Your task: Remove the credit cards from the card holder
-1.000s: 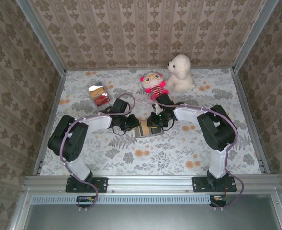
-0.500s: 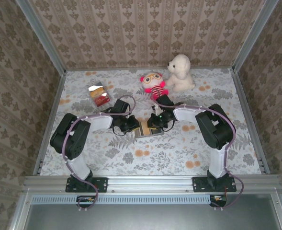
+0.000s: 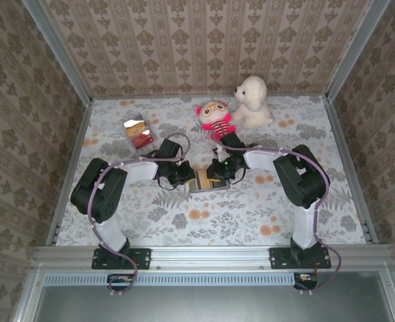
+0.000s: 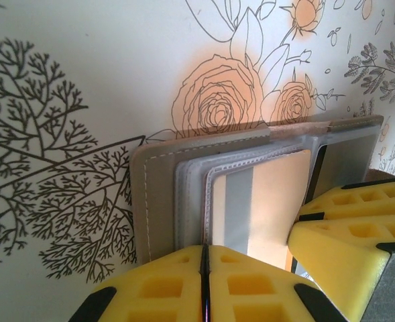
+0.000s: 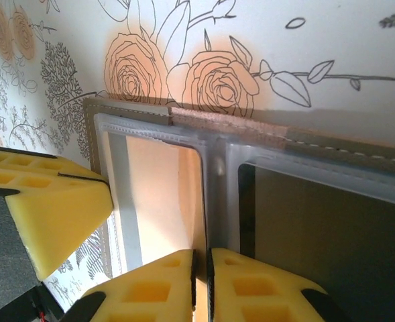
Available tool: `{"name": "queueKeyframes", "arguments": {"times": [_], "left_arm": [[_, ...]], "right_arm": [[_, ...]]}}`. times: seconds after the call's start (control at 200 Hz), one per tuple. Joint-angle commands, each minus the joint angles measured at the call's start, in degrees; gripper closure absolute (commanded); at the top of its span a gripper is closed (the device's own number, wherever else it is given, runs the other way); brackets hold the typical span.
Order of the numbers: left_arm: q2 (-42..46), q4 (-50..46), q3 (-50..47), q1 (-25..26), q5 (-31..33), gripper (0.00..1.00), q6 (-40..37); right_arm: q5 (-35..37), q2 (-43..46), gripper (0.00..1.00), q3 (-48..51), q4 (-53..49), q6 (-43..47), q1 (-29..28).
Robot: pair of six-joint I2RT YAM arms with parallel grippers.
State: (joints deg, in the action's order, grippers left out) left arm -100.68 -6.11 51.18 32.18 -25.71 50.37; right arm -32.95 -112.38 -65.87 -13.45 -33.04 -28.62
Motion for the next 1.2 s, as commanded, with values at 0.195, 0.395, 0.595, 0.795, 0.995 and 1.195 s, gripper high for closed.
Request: {"name": "queueKeyframes", "arguments": {"times": [0.195,0.395,0.595,0.795,0.995,1.195], "left_arm": [[-3.4,-7.2,-1.2,0.5,3.7,0.81,-2.5],[-3.0,-8.1,-0.9,-0.2,3.8,0.8,-4.0],[-2.7,-8.0,0.4,-0.5,2.6,0.82,-5.4],[1.5,-9.2,3.6,-0.5,2.2,0.83,-7.5],[4.0,-9.1,5.2,0.0,1.5,0.85,-8.9],[2.4,-6.0,5.0,0.8,-0.6,0.91,-8.0]], "right_arm": [[-1.5,2.4,0.95,3.6,1.7,1.3,0.3],[2.4,6.2,0.97,6.3,-1.5,3.4,1.2],[4.1,6.2,0.97,6.8,-2.1,3.2,1.5],[3.4,5.5,0.96,6.4,-0.8,2.1,1.6],[2.8,4.9,0.96,5.9,0.0,1.6,1.6],[1.0,4.9,0.93,6.0,1.6,0.4,1.5]]}}
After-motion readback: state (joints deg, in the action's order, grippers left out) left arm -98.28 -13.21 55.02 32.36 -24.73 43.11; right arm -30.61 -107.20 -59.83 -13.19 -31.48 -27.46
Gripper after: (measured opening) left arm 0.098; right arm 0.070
